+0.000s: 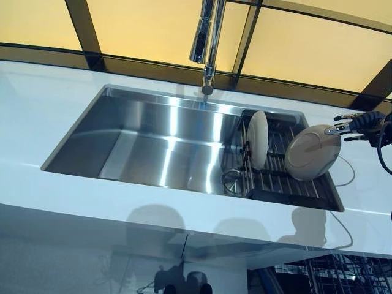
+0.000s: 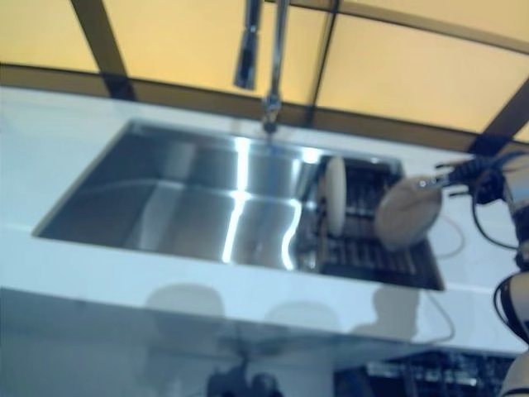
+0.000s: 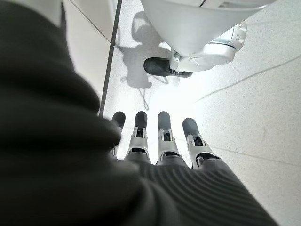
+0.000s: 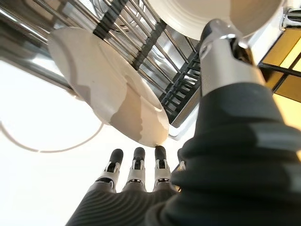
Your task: Take plates into dishwasher
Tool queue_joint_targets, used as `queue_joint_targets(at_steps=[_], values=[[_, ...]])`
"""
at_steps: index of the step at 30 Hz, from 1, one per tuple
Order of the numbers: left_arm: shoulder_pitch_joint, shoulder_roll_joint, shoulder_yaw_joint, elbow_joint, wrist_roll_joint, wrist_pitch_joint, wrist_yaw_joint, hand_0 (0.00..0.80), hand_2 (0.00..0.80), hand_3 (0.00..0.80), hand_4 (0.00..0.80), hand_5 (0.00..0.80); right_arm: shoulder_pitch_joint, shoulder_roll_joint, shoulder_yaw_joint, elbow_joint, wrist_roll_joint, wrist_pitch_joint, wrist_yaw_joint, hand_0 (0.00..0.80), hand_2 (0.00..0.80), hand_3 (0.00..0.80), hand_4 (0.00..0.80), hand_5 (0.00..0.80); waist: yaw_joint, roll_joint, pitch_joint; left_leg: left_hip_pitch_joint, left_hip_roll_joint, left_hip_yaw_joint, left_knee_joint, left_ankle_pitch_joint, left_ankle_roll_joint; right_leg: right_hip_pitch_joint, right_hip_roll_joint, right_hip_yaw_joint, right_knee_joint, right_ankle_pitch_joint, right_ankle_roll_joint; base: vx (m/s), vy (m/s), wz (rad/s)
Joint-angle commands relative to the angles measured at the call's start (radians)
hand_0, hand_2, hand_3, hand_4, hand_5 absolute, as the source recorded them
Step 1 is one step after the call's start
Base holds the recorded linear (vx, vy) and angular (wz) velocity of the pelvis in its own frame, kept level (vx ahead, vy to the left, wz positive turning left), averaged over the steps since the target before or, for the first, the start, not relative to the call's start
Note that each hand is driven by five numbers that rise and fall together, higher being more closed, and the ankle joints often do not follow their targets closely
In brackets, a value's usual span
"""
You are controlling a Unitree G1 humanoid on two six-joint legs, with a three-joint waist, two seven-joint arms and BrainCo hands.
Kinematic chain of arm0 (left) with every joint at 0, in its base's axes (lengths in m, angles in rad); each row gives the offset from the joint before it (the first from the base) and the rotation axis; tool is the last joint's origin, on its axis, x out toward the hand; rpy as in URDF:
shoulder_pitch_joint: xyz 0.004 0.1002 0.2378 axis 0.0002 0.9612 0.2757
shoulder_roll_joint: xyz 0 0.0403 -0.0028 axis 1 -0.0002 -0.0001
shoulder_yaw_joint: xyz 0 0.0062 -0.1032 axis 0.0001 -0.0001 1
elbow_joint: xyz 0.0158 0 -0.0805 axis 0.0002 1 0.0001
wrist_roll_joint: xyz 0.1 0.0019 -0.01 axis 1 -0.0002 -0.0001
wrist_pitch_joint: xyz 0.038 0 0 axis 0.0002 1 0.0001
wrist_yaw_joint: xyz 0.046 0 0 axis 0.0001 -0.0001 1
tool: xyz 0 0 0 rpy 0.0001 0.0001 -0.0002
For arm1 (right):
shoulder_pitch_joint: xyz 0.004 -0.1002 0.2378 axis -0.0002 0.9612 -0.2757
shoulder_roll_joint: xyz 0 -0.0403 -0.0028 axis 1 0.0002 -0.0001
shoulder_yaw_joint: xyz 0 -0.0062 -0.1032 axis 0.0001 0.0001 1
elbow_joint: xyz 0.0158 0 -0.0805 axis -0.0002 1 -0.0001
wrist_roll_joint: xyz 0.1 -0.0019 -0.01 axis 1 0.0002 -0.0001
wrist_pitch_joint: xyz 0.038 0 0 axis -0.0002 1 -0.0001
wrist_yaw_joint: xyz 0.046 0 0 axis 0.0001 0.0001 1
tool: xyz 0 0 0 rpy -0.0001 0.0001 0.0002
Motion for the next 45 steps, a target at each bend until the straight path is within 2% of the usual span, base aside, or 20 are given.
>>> queue_joint_targets(at_steps=[1, 12, 30, 38, 45], values=[[0.011, 0.026, -0.034, 0.019, -0.007, -0.009, -0.012, 0.000, 0.000, 0.000, 0.000, 0.000, -0.026, -0.024, 0.078, 0.009, -0.039, 0.006, 0.032, 0.000, 0.000, 0.000, 0.000, 0.000, -0.003, 0.002, -0.022, -0.018, 0.018, 0.029, -0.004, -0.043, -0.033, 0.007, -0.010, 0.015, -0.001, -0.034, 0.064, 0.000, 0.000, 0.00], [0.013, 0.022, -0.034, 0.020, -0.012, -0.017, -0.017, 0.000, 0.000, 0.000, 0.000, 0.000, -0.030, -0.002, 0.104, 0.047, -0.126, 0.010, 0.117, 0.000, 0.000, 0.000, 0.000, 0.000, 0.007, 0.000, -0.019, -0.022, 0.018, 0.025, -0.004, -0.040, -0.035, 0.004, -0.010, 0.010, -0.001, -0.033, 0.063, 0.000, 0.000, 0.00], [0.009, 0.026, -0.043, 0.019, -0.015, -0.022, -0.025, 0.000, 0.000, 0.000, 0.000, 0.000, -0.060, -0.016, 0.102, 0.085, -0.111, 0.024, 0.067, 0.000, 0.000, 0.000, 0.000, 0.000, 0.007, 0.001, -0.020, -0.018, 0.019, 0.027, -0.004, -0.042, -0.035, 0.007, -0.010, 0.012, -0.001, -0.032, 0.064, 0.000, 0.000, 0.00], [0.015, 0.030, -0.039, 0.020, -0.013, -0.024, -0.030, 0.000, 0.000, 0.000, 0.000, 0.000, -0.050, -0.053, 0.078, 0.071, -0.065, 0.056, 0.067, 0.000, 0.000, 0.000, 0.000, 0.000, -0.002, -0.005, -0.024, -0.012, 0.020, 0.032, -0.004, -0.045, -0.035, 0.010, -0.008, 0.020, -0.001, -0.031, 0.065, 0.000, 0.000, 0.00], [0.019, 0.029, -0.035, 0.027, -0.014, -0.032, -0.032, 0.000, 0.000, 0.000, 0.000, 0.000, -0.040, -0.072, 0.056, 0.072, -0.010, 0.053, 0.055, 0.000, 0.000, 0.000, 0.000, 0.000, -0.007, -0.008, -0.030, -0.006, 0.020, 0.037, -0.004, -0.049, -0.035, 0.015, -0.005, 0.024, -0.001, -0.034, 0.063, 0.000, 0.000, 0.00]])
